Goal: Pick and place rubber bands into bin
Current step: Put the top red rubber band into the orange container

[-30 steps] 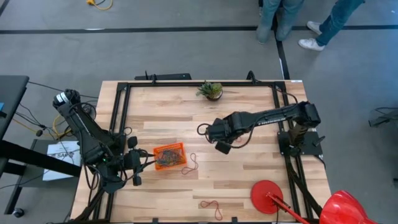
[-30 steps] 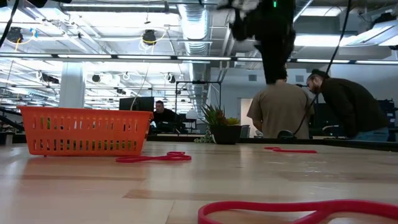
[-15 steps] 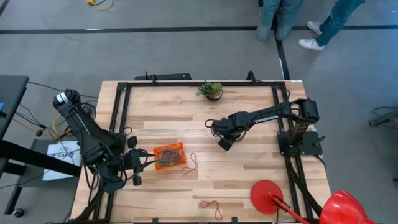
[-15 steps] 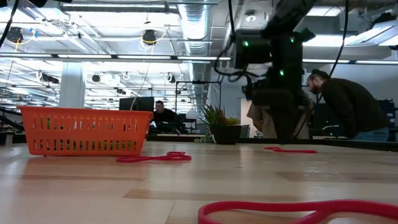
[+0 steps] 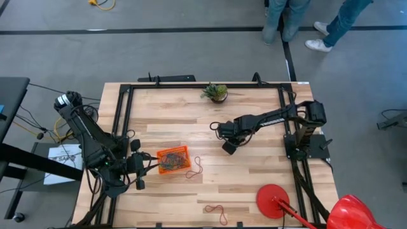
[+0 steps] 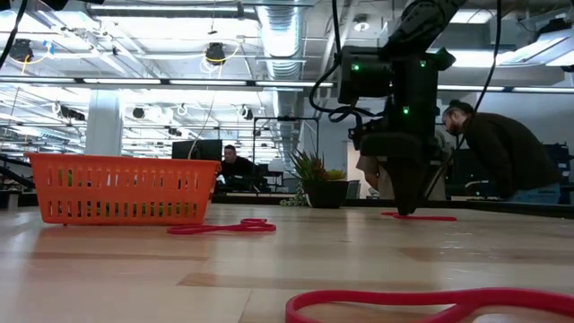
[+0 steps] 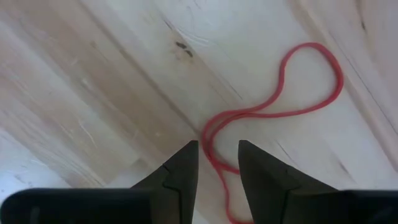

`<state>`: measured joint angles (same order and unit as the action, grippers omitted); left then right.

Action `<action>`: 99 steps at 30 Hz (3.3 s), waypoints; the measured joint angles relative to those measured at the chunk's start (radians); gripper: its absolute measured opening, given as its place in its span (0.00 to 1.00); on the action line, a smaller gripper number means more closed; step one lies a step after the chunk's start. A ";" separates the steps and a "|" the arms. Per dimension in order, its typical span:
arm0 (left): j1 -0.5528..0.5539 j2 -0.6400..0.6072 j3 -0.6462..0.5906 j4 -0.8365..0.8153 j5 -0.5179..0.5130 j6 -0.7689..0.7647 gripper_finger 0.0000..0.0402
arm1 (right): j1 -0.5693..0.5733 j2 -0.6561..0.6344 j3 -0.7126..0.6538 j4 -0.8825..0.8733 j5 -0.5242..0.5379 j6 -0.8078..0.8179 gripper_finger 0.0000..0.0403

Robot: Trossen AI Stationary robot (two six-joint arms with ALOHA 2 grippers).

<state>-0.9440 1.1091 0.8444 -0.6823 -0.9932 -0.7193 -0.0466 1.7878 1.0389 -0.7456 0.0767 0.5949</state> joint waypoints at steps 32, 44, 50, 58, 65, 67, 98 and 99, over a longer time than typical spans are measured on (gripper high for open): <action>0.001 0.000 0.000 0.000 -0.042 0.018 0.22 | 0.125 -0.007 0.090 0.313 0.139 -0.004 0.01; 0.001 0.000 0.000 0.000 -0.067 0.025 0.22 | 0.297 0.058 0.292 0.872 0.181 -0.402 0.00; 0.001 0.000 0.000 0.000 -0.074 0.025 0.22 | 0.296 0.208 0.293 1.038 0.181 -0.413 0.00; 0.001 0.000 0.000 0.000 -0.078 0.025 0.22 | 0.247 0.370 0.389 1.080 0.130 -0.319 0.03; 0.001 0.004 0.000 -0.003 -0.072 0.025 0.22 | 0.233 0.413 0.482 0.899 0.076 -0.315 0.13; 0.001 0.004 0.000 -0.004 -0.066 0.025 0.22 | 0.238 0.411 0.491 0.883 0.069 -0.315 0.16; 0.442 0.240 0.006 0.450 0.665 0.305 0.22 | 0.520 -0.165 0.507 0.181 0.129 -0.304 0.20; 0.457 0.282 0.021 0.453 0.709 0.327 0.22 | 0.530 -0.164 0.507 0.179 0.132 -0.307 0.20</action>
<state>-0.4867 1.3915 0.8657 -0.2296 -0.2837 -0.3927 0.4836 1.6234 1.5456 -0.5670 0.2085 0.2880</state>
